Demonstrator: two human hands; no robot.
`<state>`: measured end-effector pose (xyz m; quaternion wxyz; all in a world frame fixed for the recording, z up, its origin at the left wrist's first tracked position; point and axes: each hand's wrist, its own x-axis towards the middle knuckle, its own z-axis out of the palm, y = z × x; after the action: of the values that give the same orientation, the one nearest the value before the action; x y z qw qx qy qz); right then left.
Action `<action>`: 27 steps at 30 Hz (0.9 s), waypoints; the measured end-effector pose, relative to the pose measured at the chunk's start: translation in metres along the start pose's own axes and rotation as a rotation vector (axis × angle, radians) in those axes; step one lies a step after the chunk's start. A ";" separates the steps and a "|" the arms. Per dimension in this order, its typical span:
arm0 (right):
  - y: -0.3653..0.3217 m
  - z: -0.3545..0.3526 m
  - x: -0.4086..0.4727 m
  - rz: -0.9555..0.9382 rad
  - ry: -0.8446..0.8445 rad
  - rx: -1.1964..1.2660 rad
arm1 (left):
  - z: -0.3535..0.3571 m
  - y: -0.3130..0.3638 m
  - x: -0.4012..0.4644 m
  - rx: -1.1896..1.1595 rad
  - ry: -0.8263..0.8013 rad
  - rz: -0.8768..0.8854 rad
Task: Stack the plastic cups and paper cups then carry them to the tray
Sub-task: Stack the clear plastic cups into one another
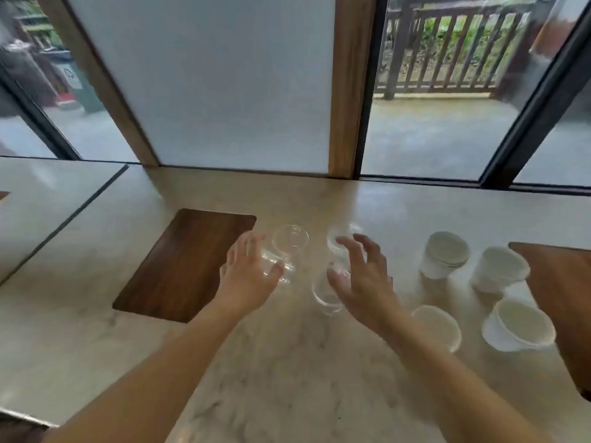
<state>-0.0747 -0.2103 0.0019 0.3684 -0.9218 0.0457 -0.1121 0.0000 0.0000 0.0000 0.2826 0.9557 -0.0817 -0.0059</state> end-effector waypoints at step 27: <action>0.027 0.086 -0.027 0.328 0.032 0.098 | 0.063 -0.101 0.002 -0.101 0.094 0.196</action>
<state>-0.0800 -0.1679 -0.0825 0.4254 -0.8810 0.1959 -0.0673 0.0138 0.0486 -0.1077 0.3332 0.9269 -0.1610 0.0623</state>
